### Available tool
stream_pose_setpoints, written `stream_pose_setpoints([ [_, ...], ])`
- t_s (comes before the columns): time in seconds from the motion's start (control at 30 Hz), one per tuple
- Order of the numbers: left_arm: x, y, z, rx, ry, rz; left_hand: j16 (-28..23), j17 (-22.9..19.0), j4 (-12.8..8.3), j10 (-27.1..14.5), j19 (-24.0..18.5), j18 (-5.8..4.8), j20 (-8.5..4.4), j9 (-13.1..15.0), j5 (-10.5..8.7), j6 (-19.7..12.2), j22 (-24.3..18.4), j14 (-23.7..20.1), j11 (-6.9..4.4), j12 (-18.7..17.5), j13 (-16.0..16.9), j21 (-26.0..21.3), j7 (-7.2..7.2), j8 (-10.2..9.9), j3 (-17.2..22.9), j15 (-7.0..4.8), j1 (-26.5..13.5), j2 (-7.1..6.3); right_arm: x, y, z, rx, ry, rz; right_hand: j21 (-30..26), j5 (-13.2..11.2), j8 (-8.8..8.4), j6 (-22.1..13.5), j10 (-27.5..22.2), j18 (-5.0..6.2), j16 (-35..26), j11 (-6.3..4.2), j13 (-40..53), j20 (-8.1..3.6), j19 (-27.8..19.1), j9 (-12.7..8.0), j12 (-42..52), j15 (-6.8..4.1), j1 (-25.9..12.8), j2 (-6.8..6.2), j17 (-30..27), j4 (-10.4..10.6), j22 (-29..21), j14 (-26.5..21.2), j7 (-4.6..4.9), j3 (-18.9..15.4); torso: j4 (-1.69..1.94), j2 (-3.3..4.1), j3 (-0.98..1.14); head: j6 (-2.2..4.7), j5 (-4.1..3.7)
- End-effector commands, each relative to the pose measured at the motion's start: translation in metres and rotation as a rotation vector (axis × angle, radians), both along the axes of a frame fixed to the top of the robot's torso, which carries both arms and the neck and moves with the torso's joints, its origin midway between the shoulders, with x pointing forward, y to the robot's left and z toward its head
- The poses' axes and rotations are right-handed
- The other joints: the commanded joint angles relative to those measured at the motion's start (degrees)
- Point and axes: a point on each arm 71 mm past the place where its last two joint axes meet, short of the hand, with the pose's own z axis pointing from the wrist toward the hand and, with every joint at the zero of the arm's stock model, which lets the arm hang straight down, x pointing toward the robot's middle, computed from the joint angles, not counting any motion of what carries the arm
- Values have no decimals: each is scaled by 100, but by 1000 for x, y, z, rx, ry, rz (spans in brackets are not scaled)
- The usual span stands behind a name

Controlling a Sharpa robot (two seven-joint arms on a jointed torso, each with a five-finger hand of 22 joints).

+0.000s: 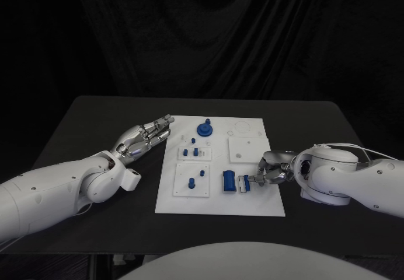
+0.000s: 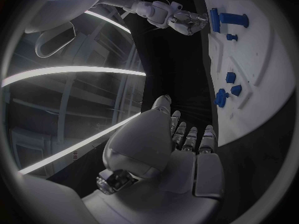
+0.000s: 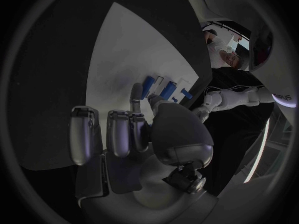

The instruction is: Assemble the parts on the task board

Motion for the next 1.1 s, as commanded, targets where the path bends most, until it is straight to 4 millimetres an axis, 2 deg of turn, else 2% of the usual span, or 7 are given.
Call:
stream_pose_setpoints([
  [0.03, 0, -1, 1, -14, -4, -3, -21, -9, 4, -1, 11, 44, 27, 6, 26, 15, -2, -3, 29, 32, 9, 1, 8, 29, 25, 12, 59, 12, -1, -1, -4, -35, 35, -13, -24, 33, -27, 48, 596, 22, -25, -53, 1509, -28, 323, 15, -14, -56, -33, -1, 730, -37, 1302, 447, -3, -20, 0, -8, 2, 0, -4],
  [0.33, 0, -2, 0, -14, -1, -5, -21, -9, -1, -1, 10, 44, 27, 5, 28, 15, -7, -3, 32, 33, 9, -1, 11, 29, 30, 13, 62, 12, 1, 4, -9, -46, 51, 1, -47, 209, -49, 27, 596, 28, -35, -64, 1509, -38, 313, 32, -14, -67, 48, -21, 710, -134, 1294, 443, -12, 17, 2, -4, 0, 0, -5],
  [1.0, 0, -2, 0, -10, 0, -2, -21, -9, -7, -6, 7, 44, 28, 3, 29, 4, -16, -3, 30, 25, 7, -3, 16, 26, 36, 22, 64, 12, 2, 8, -15, -44, 56, 3, -71, 171, -97, -21, 596, 33, -42, -44, 1509, -35, 301, 26, -14, -56, -22, -16, 695, -95, 1285, 440, 16, -1, 3, -1, 2, 0, 12],
  [1.1, 0, -2, -1, -10, 1, -3, -21, -9, -7, -6, 7, 44, 28, 3, 29, 4, -16, -3, 30, 25, 7, -3, 16, 26, 36, 22, 64, 12, 3, 8, -16, -48, 59, 3, -83, 277, -137, -73, 596, 36, -47, -38, 1509, -29, 296, 24, -14, -50, 49, -31, 684, -168, 1281, 438, 22, 34, -1, -2, 0, 0, 20],
])
